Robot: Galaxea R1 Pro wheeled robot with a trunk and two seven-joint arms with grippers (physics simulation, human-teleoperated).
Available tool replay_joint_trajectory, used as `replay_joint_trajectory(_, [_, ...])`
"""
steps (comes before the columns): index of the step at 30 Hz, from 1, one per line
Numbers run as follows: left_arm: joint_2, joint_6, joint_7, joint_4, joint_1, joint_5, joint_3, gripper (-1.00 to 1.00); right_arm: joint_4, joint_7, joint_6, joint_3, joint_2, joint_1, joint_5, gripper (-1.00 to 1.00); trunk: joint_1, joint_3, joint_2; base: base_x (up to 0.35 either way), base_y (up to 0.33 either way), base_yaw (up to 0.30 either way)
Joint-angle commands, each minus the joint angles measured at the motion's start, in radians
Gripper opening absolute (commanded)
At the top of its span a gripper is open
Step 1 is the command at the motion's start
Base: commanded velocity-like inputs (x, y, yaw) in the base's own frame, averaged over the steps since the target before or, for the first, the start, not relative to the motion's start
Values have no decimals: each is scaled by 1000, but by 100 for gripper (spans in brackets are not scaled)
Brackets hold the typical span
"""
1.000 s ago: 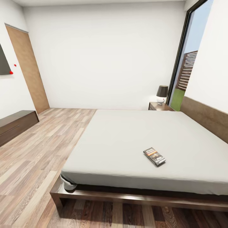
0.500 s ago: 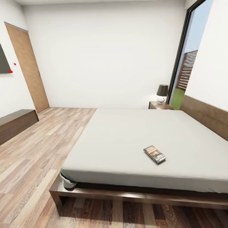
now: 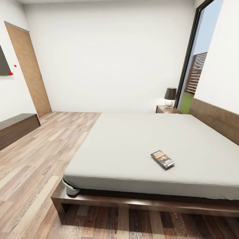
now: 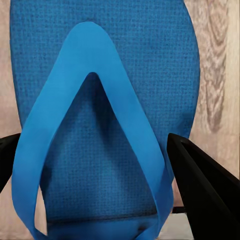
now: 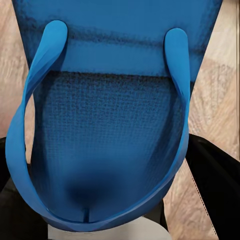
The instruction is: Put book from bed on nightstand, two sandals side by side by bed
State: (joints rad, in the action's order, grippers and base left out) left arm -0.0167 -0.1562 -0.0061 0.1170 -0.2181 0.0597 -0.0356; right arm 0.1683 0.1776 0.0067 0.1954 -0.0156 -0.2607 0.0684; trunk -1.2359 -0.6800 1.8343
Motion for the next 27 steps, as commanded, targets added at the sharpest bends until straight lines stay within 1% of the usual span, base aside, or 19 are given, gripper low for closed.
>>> replay_joint_trajectory(1, [1,19,-2,1,-2,6,-4,-100,2,-8,2,1,2,-1,7,-100,-4,-4,8,0,0,0])
replay_joint_trajectory(4, [1,43,-3,-1,-5,5,-4,-100,6,-19,22,0,9,-1,7,-100,-15,-14,29,0,0,0])
replay_joint_trajectory(8, [1,70,-4,1,-9,5,-4,-100,22,-25,129,-1,22,-2,7,-100,-31,-26,57,0,0,0])
replay_joint_trajectory(12, [0,84,-5,4,-12,3,-4,-100,36,-27,161,-2,28,-2,7,-100,-46,-39,85,0,0,0])
replay_joint_trajectory(27, [-2,88,-3,9,-18,-1,-3,-100,42,-27,173,-5,28,-9,8,-100,-46,-39,85,0,0,0])
